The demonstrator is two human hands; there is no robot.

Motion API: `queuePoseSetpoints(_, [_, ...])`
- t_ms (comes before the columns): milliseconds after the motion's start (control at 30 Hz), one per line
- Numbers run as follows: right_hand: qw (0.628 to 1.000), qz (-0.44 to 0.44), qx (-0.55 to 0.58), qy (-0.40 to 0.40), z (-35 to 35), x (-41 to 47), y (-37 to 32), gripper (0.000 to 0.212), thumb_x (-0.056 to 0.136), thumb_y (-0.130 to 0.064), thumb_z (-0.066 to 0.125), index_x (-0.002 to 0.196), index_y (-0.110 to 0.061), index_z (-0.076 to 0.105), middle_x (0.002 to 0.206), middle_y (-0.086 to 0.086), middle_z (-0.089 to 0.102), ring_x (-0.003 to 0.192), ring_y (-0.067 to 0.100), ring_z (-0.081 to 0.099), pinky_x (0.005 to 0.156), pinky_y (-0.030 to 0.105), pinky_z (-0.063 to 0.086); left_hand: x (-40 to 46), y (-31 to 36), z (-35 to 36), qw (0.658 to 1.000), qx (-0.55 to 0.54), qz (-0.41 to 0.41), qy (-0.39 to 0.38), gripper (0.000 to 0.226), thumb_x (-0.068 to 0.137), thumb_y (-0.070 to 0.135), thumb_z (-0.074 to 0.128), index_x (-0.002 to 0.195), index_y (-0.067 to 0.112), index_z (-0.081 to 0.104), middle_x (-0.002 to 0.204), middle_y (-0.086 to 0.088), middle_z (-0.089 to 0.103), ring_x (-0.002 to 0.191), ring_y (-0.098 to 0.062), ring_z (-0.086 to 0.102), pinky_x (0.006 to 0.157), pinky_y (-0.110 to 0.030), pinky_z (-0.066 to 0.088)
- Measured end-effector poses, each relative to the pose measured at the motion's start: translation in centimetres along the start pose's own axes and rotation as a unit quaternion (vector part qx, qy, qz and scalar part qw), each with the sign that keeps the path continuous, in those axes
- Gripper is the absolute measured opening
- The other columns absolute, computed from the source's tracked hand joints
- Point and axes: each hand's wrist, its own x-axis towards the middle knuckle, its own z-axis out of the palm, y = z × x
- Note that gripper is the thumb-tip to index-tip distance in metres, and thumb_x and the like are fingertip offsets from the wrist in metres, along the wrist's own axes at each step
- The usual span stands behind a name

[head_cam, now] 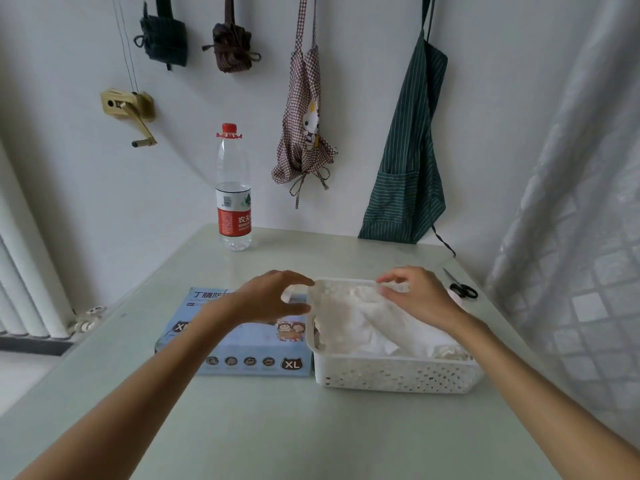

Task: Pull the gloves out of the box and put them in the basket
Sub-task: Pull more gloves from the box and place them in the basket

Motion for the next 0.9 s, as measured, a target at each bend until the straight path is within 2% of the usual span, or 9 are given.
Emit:
queuePoseSetpoints(100, [0.998,-0.052,-0.015,0.031,3.8,1.1,-5.8,0.019,0.087,-0.041,0.062,0.091,-0.026,0.073,0.094,-0.011,0.066,0.099,0.012,0.055,0.077,0.028,0.042,-3.0,-5.1,-1.3,0.985,0.103,-0.138,-0.009,0.080,0.083,0.061,0.052,0.149,0.026,0.023,0.155,0.001,0.027,0.141,-0.022,0.027,0.114,-0.044,0.026])
queuePoseSetpoints(200, [0.994,-0.029,-0.104,-0.018,8.2,2.6,-9.0,0.044,0.084,-0.058,0.058,0.103,-0.021,0.071,0.107,-0.001,0.062,0.109,0.018,0.048,0.084,0.031,0.040,-5.5,-8.3,-1.7,0.961,0.122,-0.220,-0.112,0.134,0.041,0.101,0.020,0.151,0.029,-0.006,0.160,0.003,-0.003,0.147,-0.021,-0.001,0.117,-0.047,0.003])
queuePoseSetpoints(267, [0.993,0.010,-0.109,-0.050,10.1,3.6,-10.0,0.043,0.084,-0.055,0.060,0.101,-0.018,0.070,0.111,0.002,0.062,0.111,0.022,0.050,0.087,0.032,0.041,-6.4,-9.4,-1.2,0.960,0.107,-0.223,-0.135,0.150,0.022,0.105,0.009,0.150,0.028,-0.009,0.159,0.004,-0.008,0.146,-0.019,-0.008,0.118,-0.048,-0.002])
queuePoseSetpoints(333, [0.997,0.050,0.011,-0.048,10.8,4.6,-10.3,0.027,0.085,-0.043,0.065,0.089,-0.017,0.068,0.098,0.001,0.066,0.099,0.022,0.059,0.081,0.031,0.045,-6.8,-10.3,-0.4,0.962,0.089,-0.222,-0.129,0.148,0.025,0.105,0.009,0.150,0.028,-0.010,0.159,0.007,-0.011,0.146,-0.015,-0.012,0.118,-0.048,-0.005])
queuePoseSetpoints(433, [0.967,0.086,0.238,-0.034,10.3,5.3,-10.9,0.015,0.086,-0.029,0.066,0.077,-0.019,0.061,0.081,-0.002,0.065,0.087,0.020,0.063,0.078,0.028,0.046,-7.0,-10.9,0.5,0.966,0.070,-0.223,-0.111,0.140,0.033,0.104,0.014,0.150,0.030,-0.010,0.157,0.012,-0.014,0.144,-0.011,-0.016,0.118,-0.046,-0.007])
queuePoseSetpoints(500, [0.969,0.053,0.239,-0.040,9.7,5.2,-11.6,0.009,0.086,-0.024,0.068,0.083,-0.017,0.063,0.084,0.002,0.069,0.084,0.020,0.066,0.080,0.028,0.048,-7.2,-10.8,0.6,0.965,0.068,-0.229,-0.111,0.132,0.042,0.100,0.020,0.150,0.029,-0.009,0.157,0.012,-0.013,0.144,-0.011,-0.016,0.117,-0.047,-0.008])
queuePoseSetpoints(600, [0.961,0.010,0.271,0.044,8.0,5.2,-12.3,0.011,0.086,-0.023,0.068,0.091,-0.013,0.066,0.086,0.004,0.071,0.077,0.016,0.065,0.073,0.025,0.049,-7.2,-10.5,0.6,0.965,0.068,-0.233,-0.096,0.126,0.049,0.096,0.025,0.151,0.029,-0.006,0.158,0.011,-0.011,0.145,-0.012,-0.014,0.117,-0.050,-0.008])
queuePoseSetpoints(733, [0.974,-0.063,0.190,-0.104,6.1,5.1,-12.8,0.010,0.087,-0.024,0.068,0.097,-0.022,0.069,0.094,0.002,0.070,0.090,0.016,0.063,0.080,0.024,0.048,-7.3,-10.7,0.7,0.969,0.053,-0.228,-0.081,0.145,0.028,0.104,0.013,0.151,0.029,-0.002,0.159,0.010,-0.007,0.146,-0.015,-0.012,0.116,-0.053,-0.008])
queuePoseSetpoints(900, [0.967,-0.103,0.185,-0.143,3.7,4.4,-13.0,0.015,0.085,-0.015,0.070,0.094,-0.026,0.073,0.099,0.001,0.073,0.096,0.015,0.066,0.090,0.026,0.050,-6.9,-9.8,-0.4,0.979,-0.003,-0.197,-0.044,0.148,0.026,0.105,0.021,0.151,0.029,0.003,0.159,0.003,-0.009,0.146,-0.020,-0.011,0.116,-0.051,-0.004])
